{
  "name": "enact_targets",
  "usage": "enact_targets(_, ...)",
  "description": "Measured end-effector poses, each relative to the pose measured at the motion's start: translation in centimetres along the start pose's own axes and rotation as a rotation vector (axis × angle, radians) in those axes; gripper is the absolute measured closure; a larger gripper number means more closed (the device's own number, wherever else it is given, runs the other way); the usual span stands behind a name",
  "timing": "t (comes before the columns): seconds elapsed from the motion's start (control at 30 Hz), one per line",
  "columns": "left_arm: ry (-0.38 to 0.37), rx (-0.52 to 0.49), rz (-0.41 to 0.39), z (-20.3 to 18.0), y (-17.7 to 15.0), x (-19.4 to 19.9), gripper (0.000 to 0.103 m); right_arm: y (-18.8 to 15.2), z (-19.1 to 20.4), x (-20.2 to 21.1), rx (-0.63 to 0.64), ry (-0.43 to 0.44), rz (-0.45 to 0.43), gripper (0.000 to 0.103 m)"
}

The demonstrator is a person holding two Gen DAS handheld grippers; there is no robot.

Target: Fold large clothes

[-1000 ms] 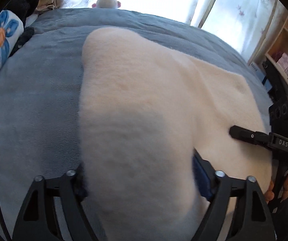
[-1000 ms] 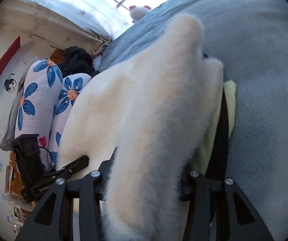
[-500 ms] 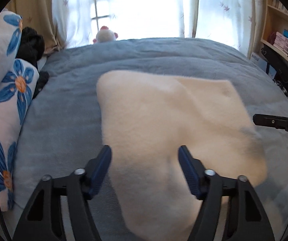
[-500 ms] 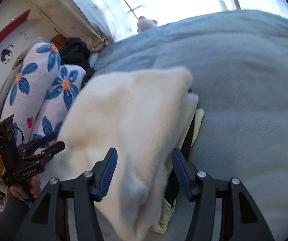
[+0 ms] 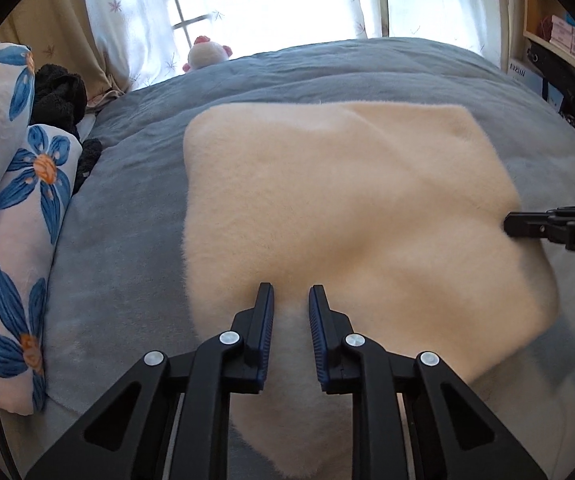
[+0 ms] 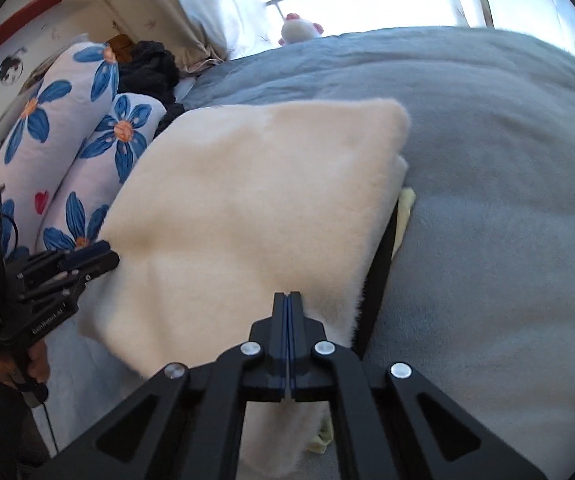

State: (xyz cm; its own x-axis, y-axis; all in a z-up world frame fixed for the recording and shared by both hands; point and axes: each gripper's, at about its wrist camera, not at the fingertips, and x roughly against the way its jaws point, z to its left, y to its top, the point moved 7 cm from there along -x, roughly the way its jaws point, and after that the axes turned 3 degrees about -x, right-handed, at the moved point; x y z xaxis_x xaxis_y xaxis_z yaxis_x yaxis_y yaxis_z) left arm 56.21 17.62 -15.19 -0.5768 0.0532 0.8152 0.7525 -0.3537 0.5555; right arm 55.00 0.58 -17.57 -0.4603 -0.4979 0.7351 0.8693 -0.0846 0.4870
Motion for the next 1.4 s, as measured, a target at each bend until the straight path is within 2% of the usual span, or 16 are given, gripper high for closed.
enact_targets(0.27, -0.002, 0.060, -0.005, 0.2, -0.1, 0.4, 0.085, -0.3, 0.6, 0.9, 0.008, -0.023, 0.004, 0.103)
enact_targets(0.3, -0.004, 0.066, -0.003, 0.1, -0.1, 0.7, 0.085, -0.3, 0.7, 1.3, -0.003, -0.015, 0.010, 0.100)
enact_targets(0.33, -0.002, 0.071, 0.001, 0.0, -0.2, 1.0, 0.081, -0.4, 0.8, 1.6, -0.010, -0.014, 0.016, 0.100)
enact_targets(0.4, -0.007, 0.080, 0.020, -0.6, -0.4, 1.7, 0.068, -0.8, 1.0, 2.7, -0.020, -0.015, 0.030, 0.100)
enact_targets(0.43, -0.006, 0.084, 0.025, -0.8, -0.6, 2.2, 0.056, -1.0, 1.1, 3.2, -0.018, -0.022, 0.035, 0.100)
enact_targets(0.47, 0.001, 0.088, 0.026, -1.1, -0.8, 2.8, 0.050, -1.3, 1.2, 3.8, -0.016, -0.034, 0.042, 0.100)
enact_targets(0.5, 0.006, 0.086, 0.022, -1.5, -0.9, 3.6, 0.049, -1.6, 1.3, 4.6, -0.015, -0.039, 0.047, 0.100)
enact_targets(0.63, 0.003, 0.094, 0.021, -3.1, -1.5, 7.5, 0.049, -2.7, 1.7, 8.6, -0.025, -0.051, 0.049, 0.100)
enact_targets(0.77, 0.003, 0.097, 0.004, -4.7, -2.0, 12.2, 0.038, -4.2, 2.3, 13.9, -0.020, -0.076, 0.033, 0.100)
enact_targets(0.87, 0.009, 0.085, -0.025, -6.4, -2.4, 16.3, 0.035, -5.3, 2.7, 17.8, -0.021, -0.089, 0.019, 0.096)
enact_targets(0.93, 0.010, 0.083, -0.036, -7.6, -2.9, 18.8, 0.033, -6.4, 3.0, 20.5, -0.023, -0.102, 0.007, 0.081)
enact_targets(1.0, -0.001, 0.080, -0.046, -8.8, -3.4, 21.2, 0.030, -7.7, 3.3, 23.2, -0.016, -0.119, -0.008, 0.071)
enact_targets(1.07, -0.004, 0.079, -0.055, -10.1, -4.0, 23.7, 0.024, -9.1, 3.6, 25.6, -0.003, -0.127, -0.018, 0.070)
enact_targets(1.2, -0.019, 0.054, -0.077, -13.3, -5.5, 28.3, 0.022, -12.1, 3.8, 30.2, 0.010, -0.144, -0.036, 0.070)
enact_targets(1.4, -0.028, 0.023, -0.118, -17.5, -7.9, 34.1, 0.011, -16.3, 3.8, 35.1, 0.046, -0.180, -0.061, 0.070)
